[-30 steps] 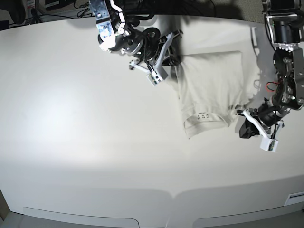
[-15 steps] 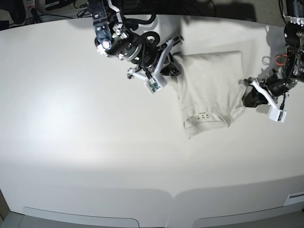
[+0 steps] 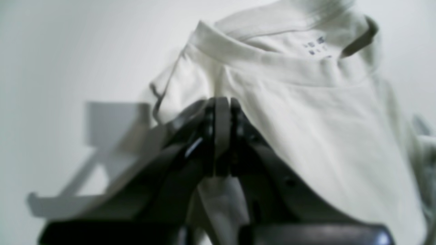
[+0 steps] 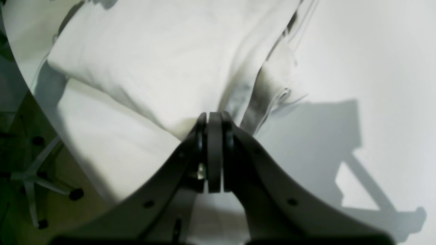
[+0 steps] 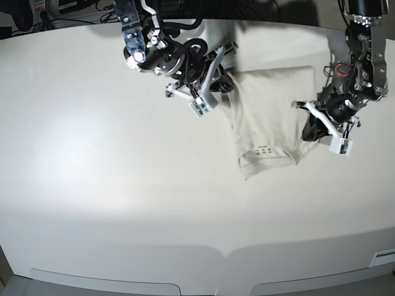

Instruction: Fold the T-shirt properly

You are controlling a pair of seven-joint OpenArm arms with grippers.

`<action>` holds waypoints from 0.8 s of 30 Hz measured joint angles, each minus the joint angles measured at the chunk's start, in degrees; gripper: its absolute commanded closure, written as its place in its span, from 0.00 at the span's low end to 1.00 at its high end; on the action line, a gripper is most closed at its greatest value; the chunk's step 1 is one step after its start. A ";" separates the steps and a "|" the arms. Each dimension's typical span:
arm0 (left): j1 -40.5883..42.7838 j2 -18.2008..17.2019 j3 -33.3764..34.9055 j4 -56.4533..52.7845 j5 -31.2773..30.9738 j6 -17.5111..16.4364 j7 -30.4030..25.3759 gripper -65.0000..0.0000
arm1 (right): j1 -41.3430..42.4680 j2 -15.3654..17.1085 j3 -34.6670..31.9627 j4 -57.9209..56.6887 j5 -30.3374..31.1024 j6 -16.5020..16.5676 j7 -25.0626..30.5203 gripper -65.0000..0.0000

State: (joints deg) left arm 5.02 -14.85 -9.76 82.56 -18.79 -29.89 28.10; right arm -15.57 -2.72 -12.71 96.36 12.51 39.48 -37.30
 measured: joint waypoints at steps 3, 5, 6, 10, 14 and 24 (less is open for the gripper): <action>-2.36 0.39 0.04 -4.59 6.78 -0.13 -3.91 1.00 | 0.00 0.04 0.02 0.00 0.00 0.00 -1.62 1.00; -4.22 0.24 -0.09 -9.79 11.32 1.92 -8.24 1.00 | 0.00 0.02 0.07 0.00 0.02 0.00 -1.75 1.00; -5.44 0.04 -0.07 -12.02 13.03 3.06 -9.81 1.00 | 0.02 0.00 0.07 0.00 0.00 0.00 -1.75 1.00; -11.89 -1.88 0.07 -19.04 16.41 8.46 -9.31 1.00 | -0.02 0.07 0.02 0.00 0.00 0.00 -1.95 1.00; -13.53 -6.67 -0.07 -20.02 10.05 10.71 -3.56 1.00 | 0.00 0.00 0.11 0.00 0.00 0.00 -1.92 1.00; -14.51 -12.90 0.04 -19.96 -15.52 3.15 2.69 1.00 | 0.00 0.00 0.13 0.00 0.00 0.00 -1.77 1.00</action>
State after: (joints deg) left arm -9.50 -27.75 -9.72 62.61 -34.30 -26.74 30.79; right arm -15.57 -2.72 -12.58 96.36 12.51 39.48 -39.07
